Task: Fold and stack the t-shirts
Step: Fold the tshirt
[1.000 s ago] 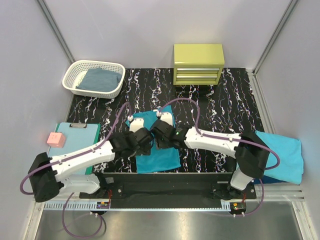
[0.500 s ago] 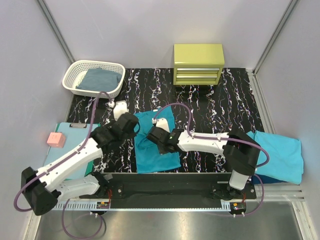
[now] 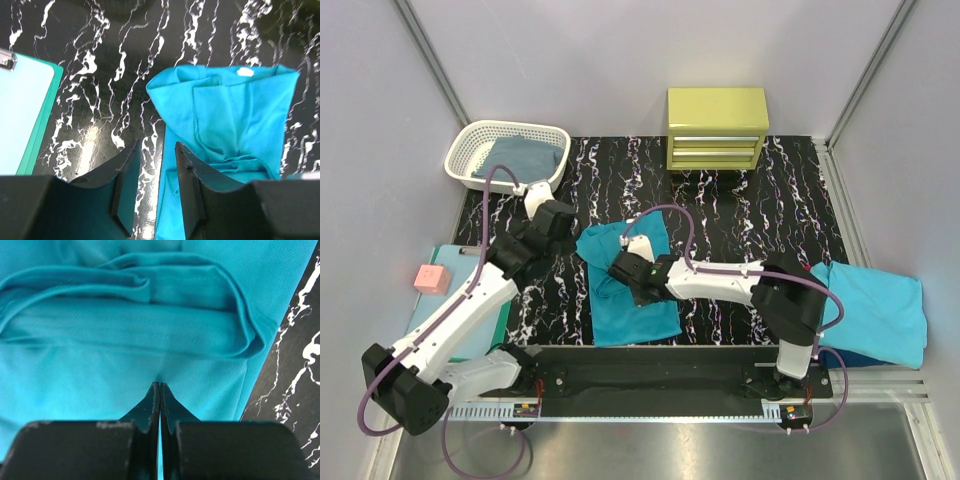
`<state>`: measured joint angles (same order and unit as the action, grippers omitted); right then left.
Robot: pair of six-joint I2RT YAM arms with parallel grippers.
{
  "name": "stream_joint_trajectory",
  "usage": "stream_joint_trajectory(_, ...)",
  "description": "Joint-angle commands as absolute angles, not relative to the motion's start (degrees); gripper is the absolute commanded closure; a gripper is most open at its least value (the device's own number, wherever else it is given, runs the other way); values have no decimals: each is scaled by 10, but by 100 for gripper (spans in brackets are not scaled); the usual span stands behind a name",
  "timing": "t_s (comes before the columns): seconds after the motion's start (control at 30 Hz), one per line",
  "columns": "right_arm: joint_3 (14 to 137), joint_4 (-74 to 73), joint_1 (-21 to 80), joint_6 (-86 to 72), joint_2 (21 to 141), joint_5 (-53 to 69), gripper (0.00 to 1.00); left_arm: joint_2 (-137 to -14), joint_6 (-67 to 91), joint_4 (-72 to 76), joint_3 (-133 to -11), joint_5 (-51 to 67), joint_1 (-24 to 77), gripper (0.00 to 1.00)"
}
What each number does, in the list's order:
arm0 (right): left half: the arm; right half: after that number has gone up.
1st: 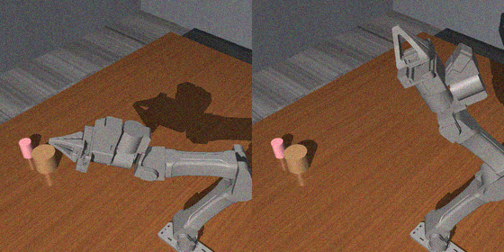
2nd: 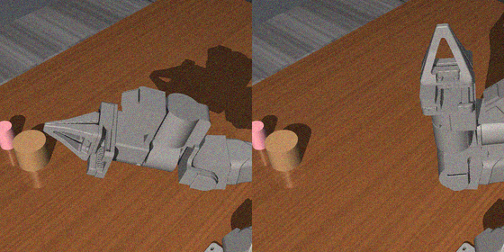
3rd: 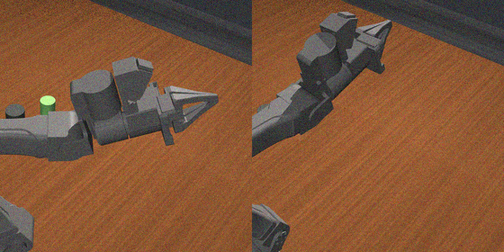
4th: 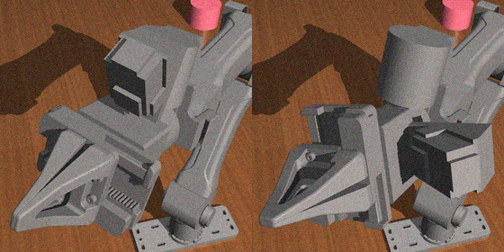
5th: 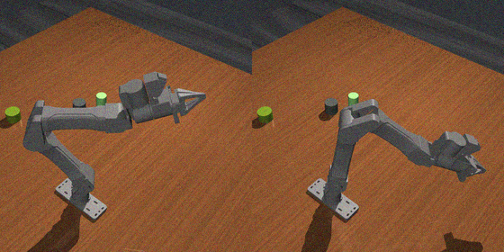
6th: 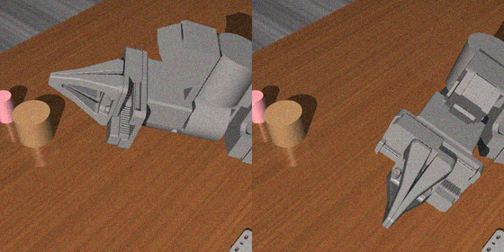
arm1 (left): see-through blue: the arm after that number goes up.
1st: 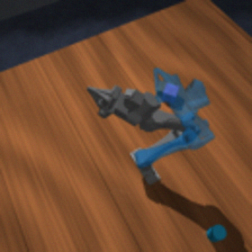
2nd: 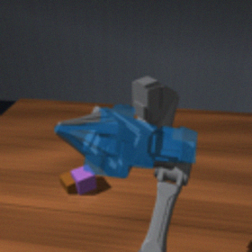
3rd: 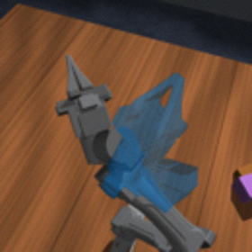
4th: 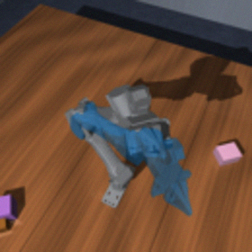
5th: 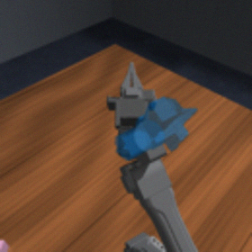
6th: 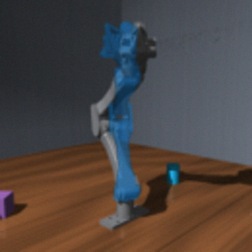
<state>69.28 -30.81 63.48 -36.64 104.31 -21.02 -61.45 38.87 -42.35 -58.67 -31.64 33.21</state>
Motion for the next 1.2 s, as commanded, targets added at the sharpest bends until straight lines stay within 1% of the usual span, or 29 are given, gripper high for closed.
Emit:
stream_joint_trajectory(0.0, 715, -293, 617, -359, 1067, -231, 100, -599, 395, -423, -558, -304, 330, 59)
stream_joint_trajectory(0.17, 716, -287, 596, -354, 1081, -232, 100, -584, 396, -430, -544, -304, 330, 57)
stream_joint_trajectory(0.47, 758, -283, 570, -332, 1094, -243, 100, -582, 401, -432, -525, -295, 329, 57)
stream_joint_trajectory(0.83, 855, -284, 533, -297, 1142, -238, 100, -580, 405, -431, -502, -284, 330, 57)
stream_joint_trajectory(1.13, 931, -290, 506, -267, 1215, -222, 100, -579, 410, -430, -480, -269, 330, 57)
stream_joint_trajectory(1.17, 933, -294, 505, -267, 1220, -227, 98, -578, 412, -431, -477, -267, 329, 57)
